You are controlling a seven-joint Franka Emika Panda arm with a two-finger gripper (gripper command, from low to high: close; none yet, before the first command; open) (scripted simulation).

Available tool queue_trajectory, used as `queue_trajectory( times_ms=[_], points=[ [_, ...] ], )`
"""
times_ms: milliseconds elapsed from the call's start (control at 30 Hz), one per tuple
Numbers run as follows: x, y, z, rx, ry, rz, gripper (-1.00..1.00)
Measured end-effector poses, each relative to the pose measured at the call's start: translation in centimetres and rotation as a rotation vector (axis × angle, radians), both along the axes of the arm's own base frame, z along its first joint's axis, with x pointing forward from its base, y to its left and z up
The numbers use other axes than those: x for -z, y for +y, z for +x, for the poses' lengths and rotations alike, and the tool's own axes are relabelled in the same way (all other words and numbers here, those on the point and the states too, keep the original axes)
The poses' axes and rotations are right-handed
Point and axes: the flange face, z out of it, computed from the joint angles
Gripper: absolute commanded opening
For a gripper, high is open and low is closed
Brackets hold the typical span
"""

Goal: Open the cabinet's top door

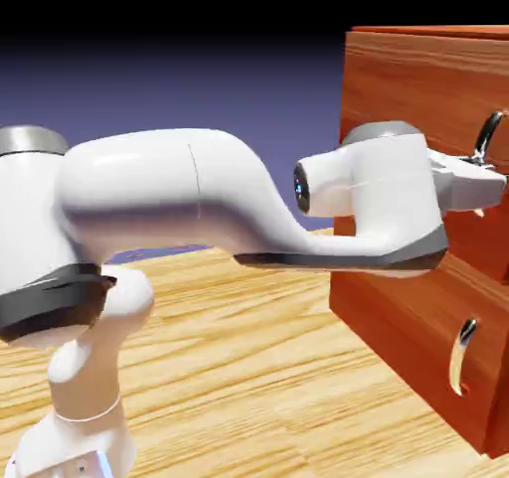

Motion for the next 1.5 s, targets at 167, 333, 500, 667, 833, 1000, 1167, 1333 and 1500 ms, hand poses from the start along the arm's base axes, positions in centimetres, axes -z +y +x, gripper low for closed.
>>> queue_trajectory(
  times_ms=[167, 333, 500, 667, 833, 1000, 1167, 1333, 1500],
  points=[
    [0.0, 1.4, -3.2, 0.070, 0.000, 0.000, -1.00],
    [0.0, 3.0, -6.3, 0.139, 0.000, 0.000, -1.00],
    [0.0, 4.8, -9.2, 0.207, 0.000, 0.000, -1.00],
    [0.0, 6.7, -11.9, 0.274, 0.000, 0.000, -1.00],
    [0.0, 8.7, -14.4, 0.339, 0.000, 0.000, -1.00],
    [0.0, 10.8, -16.6, 0.399, 0.000, 0.000, -1.00],
    [0.0, 13.2, -19.0, 0.467, 0.000, 0.000, -1.00],
    [0.0, 15.3, -20.8, 0.522, 0.000, 0.000, -1.00],
    [0.0, 17.1, -22.1, 0.565, 0.000, 0.000, -1.00]
  ],
)
